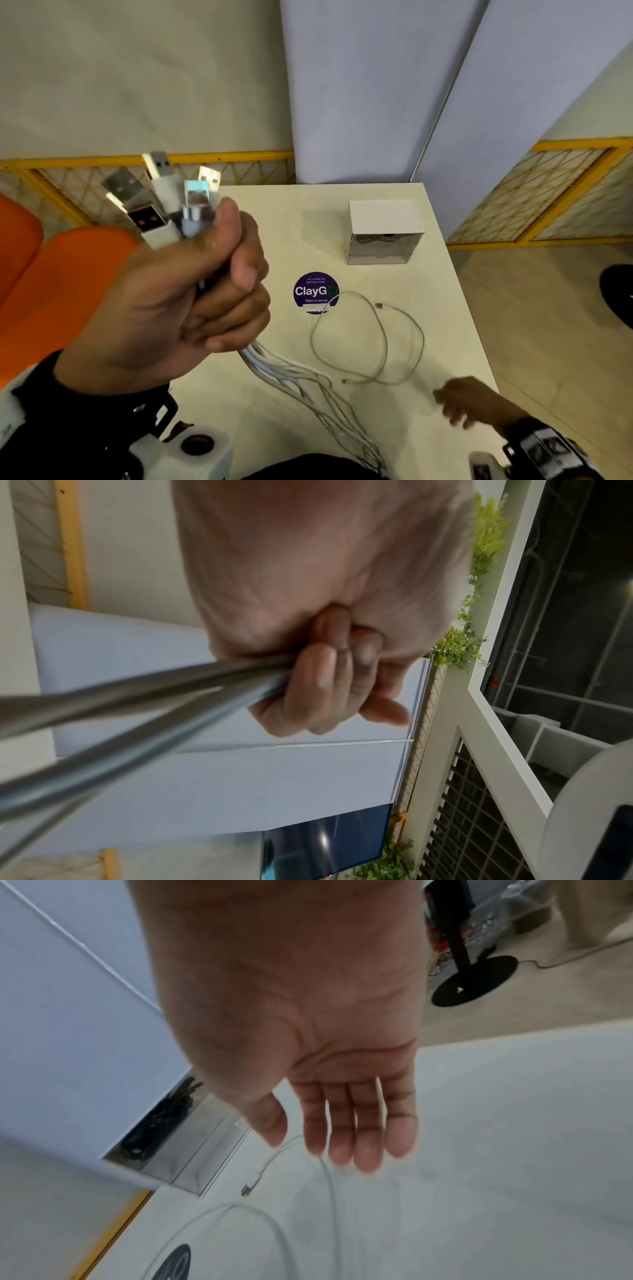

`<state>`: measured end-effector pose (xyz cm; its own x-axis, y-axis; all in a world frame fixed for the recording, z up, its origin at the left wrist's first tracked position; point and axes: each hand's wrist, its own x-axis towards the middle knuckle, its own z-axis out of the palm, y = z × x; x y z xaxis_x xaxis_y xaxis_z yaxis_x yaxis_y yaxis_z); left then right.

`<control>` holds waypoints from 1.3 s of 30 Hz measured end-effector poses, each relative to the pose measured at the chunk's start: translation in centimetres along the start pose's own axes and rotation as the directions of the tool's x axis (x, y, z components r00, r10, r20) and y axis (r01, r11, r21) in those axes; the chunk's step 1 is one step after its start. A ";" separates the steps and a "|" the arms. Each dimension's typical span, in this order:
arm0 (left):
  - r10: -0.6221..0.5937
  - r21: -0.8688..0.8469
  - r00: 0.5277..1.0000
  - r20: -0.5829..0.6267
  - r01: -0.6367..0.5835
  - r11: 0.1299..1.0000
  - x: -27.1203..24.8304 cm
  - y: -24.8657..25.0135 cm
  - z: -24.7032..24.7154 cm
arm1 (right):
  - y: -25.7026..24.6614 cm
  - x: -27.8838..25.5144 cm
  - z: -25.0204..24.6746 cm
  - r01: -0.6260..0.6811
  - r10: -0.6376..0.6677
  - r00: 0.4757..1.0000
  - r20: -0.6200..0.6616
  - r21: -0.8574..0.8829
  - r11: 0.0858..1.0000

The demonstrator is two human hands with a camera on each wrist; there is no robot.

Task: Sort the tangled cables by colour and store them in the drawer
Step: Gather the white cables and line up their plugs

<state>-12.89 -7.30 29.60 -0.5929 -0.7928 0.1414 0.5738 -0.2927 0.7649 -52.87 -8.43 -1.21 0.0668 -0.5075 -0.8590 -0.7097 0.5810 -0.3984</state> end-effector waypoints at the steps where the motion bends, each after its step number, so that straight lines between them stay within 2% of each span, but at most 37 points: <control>1: 0.010 0.056 0.999 -0.041 -0.007 0.998 0.0 -0.2 -0.2 | -0.9 1.1 -0.3 0.034 -0.022 0.995 -0.099 0.122 0.992; 3: 0.008 0.123 0.996 -0.088 0.002 0.992 -0.1 -0.3 0.0 | -3.7 3.5 -1.5 0.087 -0.007 0.961 -0.277 0.277 0.957; 5: -0.018 0.132 0.992 -0.123 0.034 0.991 -0.1 -0.3 0.3 | -5.2 5.7 -1.5 0.057 0.059 0.938 -0.341 0.321 0.945; 10: -0.036 0.173 0.970 -0.242 0.080 0.982 -0.4 -0.4 -0.1 | -7.2 11.8 -1.6 0.018 0.076 0.888 -0.453 0.201 0.979; 12: -0.044 0.212 0.950 -0.308 0.113 0.971 -0.6 -0.6 -0.3 | -7.2 13.3 -1.4 -0.030 0.099 0.891 -0.443 0.161 0.987; 15: -0.034 0.262 0.919 -0.392 0.147 0.954 -0.8 -1.0 -0.8 | -8.3 12.8 -0.9 -0.069 0.121 0.894 -0.430 0.136 0.988; 17: -0.018 0.280 0.893 -0.450 0.160 0.947 -0.7 -1.4 -1.1 | -9.4 11.7 -0.8 -0.028 0.121 0.922 -0.368 0.247 0.969; 20: 0.000 0.271 0.848 -0.531 0.170 0.947 -0.4 -1.8 -1.9 | -11.4 8.9 -1.3 0.091 0.062 0.960 -0.273 0.513 0.853; 24: -0.026 0.202 0.808 -0.589 0.178 0.963 0.4 -2.4 -3.2 | -14.9 3.5 -1.8 0.272 -0.177 0.962 -0.209 0.663 0.697; 26: -0.056 0.143 0.790 -0.610 0.180 0.973 0.7 -2.9 -3.9 | -16.5 0.4 -1.7 0.355 -0.319 0.930 -0.180 0.660 0.662; 28: -0.084 0.083 0.773 -0.628 0.173 0.981 1.1 -3.3 -4.5 | -18.2 -3.3 -1.2 0.445 -0.463 0.875 -0.143 0.616 0.650; 31: -0.119 0.008 0.734 -0.669 0.166 0.986 1.7 -4.1 -4.9 | -20.4 -8.7 0.4 0.598 -0.622 0.776 -0.103 0.434 0.674; 35: -0.108 -0.004 0.693 -0.713 0.149 0.989 2.3 -5.4 -5.5 | -22.6 -13.8 2.8 0.741 -0.759 0.650 -0.042 0.258 0.620; 39: -0.026 0.104 0.678 -0.735 0.150 0.983 2.6 -6.3 -5.4 | -23.7 -16.0 4.9 0.815 -0.828 0.560 0.024 0.162 0.556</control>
<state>-15.00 -10.40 21.75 -0.0017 -0.9226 -0.3857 0.4166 -0.3513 0.8385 -33.67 -10.99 20.43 0.6421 -0.7499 -0.1591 -0.2264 0.0127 -0.9739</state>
